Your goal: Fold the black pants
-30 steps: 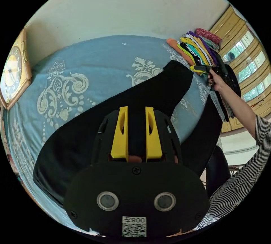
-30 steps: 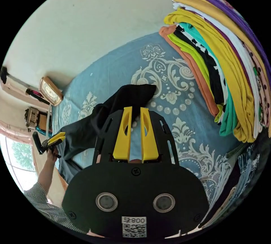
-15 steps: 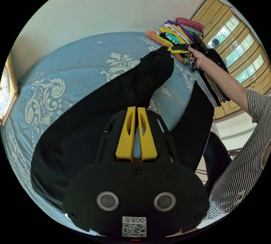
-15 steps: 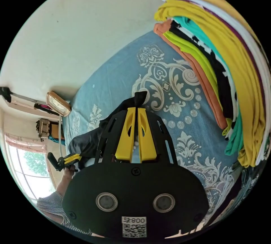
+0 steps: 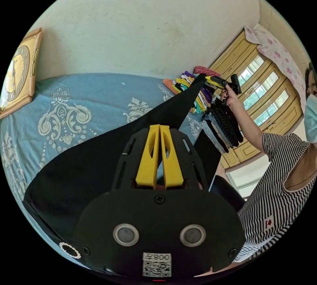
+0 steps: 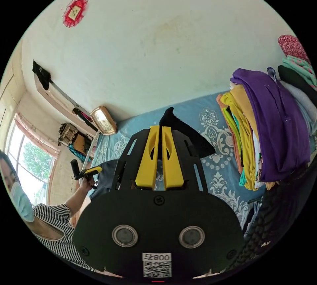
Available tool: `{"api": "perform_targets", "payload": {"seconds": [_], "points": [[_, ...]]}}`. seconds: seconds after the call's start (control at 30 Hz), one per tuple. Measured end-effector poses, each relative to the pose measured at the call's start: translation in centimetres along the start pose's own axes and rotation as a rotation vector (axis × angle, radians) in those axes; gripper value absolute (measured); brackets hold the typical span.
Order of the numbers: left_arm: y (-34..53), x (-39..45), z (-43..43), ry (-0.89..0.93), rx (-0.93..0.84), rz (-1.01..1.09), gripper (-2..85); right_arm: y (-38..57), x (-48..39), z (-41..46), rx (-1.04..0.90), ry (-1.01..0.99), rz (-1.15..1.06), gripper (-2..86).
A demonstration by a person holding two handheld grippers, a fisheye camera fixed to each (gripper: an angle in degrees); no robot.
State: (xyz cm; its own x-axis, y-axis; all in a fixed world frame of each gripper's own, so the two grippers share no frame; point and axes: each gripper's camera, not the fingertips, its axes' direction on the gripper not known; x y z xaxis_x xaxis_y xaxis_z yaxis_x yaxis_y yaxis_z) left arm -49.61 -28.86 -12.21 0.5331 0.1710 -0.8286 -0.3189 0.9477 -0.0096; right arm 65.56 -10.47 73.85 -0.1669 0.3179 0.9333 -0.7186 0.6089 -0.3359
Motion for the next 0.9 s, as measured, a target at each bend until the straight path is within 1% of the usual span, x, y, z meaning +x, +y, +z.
{"api": "perform_targets", "payload": {"seconds": [0.07, 0.13, 0.2, 0.3, 0.37, 0.43, 0.47, 0.53, 0.6, 0.67, 0.7, 0.77, 0.9], "points": [[-0.2, 0.5, 0.8, -0.02, -0.054, 0.038, 0.1, 0.6, -1.4, -1.1, 0.025, 0.014, -0.036, 0.7], [-0.1, 0.7, 2.1, 0.008, -0.108, 0.044, 0.2, 2.4, -1.2, -1.8, 0.036, 0.047, -0.036, 0.7], [0.4, 0.5, 4.0, 0.078, -0.161, 0.027, 0.4, 5.3, 0.8, -1.3, 0.027, 0.101, 0.006, 0.8], [0.9, 0.4, 6.4, 0.092, -0.259, 0.01, 0.9, 12.2, 7.8, 3.0, -0.126, 0.264, 0.167, 0.8], [0.7, 0.4, 7.1, 0.085, -0.298, 0.012, 1.5, 17.3, 13.1, 6.0, -0.258, 0.377, 0.315, 0.6], [0.1, 0.3, 7.2, 0.049, -0.299, 0.011, 2.7, 19.0, 13.4, 6.2, -0.233, 0.411, 0.323, 0.7], [-0.5, 0.0, 7.2, 0.024, -0.293, 0.01, 3.7, 18.9, 12.3, 6.4, -0.2, 0.39, 0.272, 1.0], [-1.7, -0.7, 7.1, -0.025, -0.274, -0.002, 5.6, 17.1, 10.2, 8.1, -0.196, 0.369, 0.181, 1.6], [-3.5, -1.9, 7.1, -0.11, -0.259, -0.011, 7.3, 14.4, 8.3, 10.9, -0.208, 0.389, 0.089, 2.9], [-4.7, -3.0, 7.3, -0.184, -0.259, -0.043, 8.0, 10.4, 7.0, 16.1, -0.236, 0.445, 0.011, 4.9], [-5.3, -3.9, 7.5, -0.221, -0.267, -0.068, 8.3, 9.4, 7.0, 17.6, -0.251, 0.455, 0.003, 5.2], [-6.2, -5.2, 7.9, -0.283, -0.276, -0.094, 8.6, 6.1, 7.9, 23.3, -0.312, 0.495, -0.001, 6.0], [-7.4, -7.5, 9.2, -0.401, -0.329, -0.124, 8.1, 3.0, 9.4, 30.1, -0.384, 0.6, 0.008, 7.5]]}}
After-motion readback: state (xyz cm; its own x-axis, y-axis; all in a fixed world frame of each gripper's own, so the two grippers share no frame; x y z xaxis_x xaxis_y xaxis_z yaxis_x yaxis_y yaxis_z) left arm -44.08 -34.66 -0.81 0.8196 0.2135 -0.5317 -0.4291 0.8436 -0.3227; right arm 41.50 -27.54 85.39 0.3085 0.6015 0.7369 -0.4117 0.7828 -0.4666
